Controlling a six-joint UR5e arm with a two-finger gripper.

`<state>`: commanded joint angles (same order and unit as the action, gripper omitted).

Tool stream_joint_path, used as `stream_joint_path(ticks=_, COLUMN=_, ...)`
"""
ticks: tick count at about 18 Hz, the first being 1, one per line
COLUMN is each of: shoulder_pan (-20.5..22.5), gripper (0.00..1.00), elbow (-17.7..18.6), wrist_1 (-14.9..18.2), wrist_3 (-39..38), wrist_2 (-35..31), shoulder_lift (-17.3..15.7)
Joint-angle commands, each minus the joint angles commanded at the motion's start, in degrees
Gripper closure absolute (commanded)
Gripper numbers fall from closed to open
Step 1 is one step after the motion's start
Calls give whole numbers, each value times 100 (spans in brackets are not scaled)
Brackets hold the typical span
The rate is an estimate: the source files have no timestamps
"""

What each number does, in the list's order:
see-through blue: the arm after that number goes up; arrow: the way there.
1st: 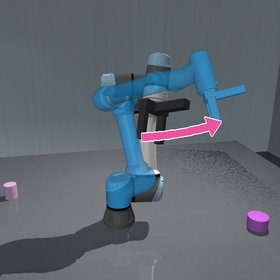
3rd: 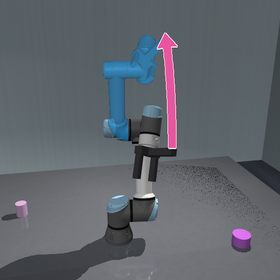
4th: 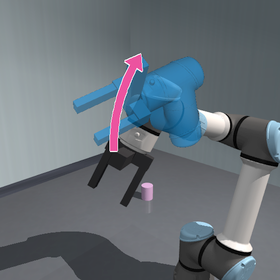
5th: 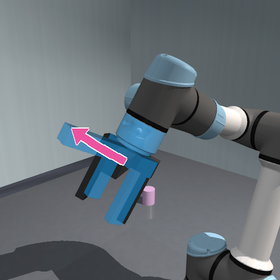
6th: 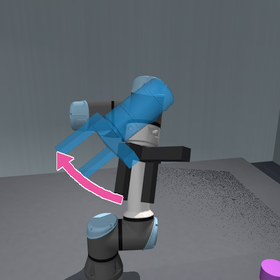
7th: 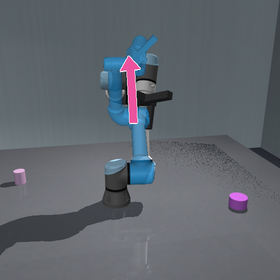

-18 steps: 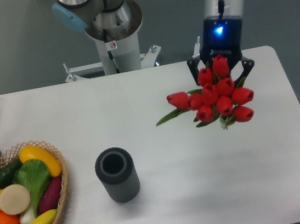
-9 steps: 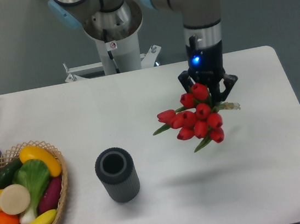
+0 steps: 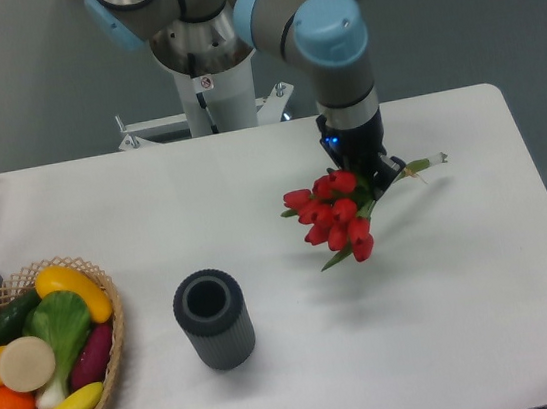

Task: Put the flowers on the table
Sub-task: 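Lower the held tulip bouquet onto the table surface, then open the gripper to release the tulips and lift away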

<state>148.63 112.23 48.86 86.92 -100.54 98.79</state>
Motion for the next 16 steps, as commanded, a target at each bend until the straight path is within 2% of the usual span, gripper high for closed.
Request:
stream_joint_path(ticks=6, shoulder_pan=-194, gripper=64, elbow=308, wrist_1=133, wrist_3=18, wrist_2=-229, shoulder_lift=228)
stream_joint_path(ticks=12, shoulder_pan=-255, gripper=58, elbow=264, wrist_1=107, wrist_3=-9, wrist_2=-212, shoulder_lift=378)
stream_joint_path(ticks=13, shoulder_pan=-273, gripper=57, elbow=264, wrist_1=98, wrist_3=-44, wrist_2=-220, shoulder_lift=422)
stream_joint_path(ticks=14, shoulder_pan=-281, gripper=50, elbow=247, wrist_1=80, wrist_3=-44, wrist_2=-212, shoulder_lift=448)
stream_joint_path(ticks=16, shoulder_pan=-282, gripper=42, elbow=221, wrist_1=71, wrist_3=-44, wrist_2=-185, shoulder_lift=466)
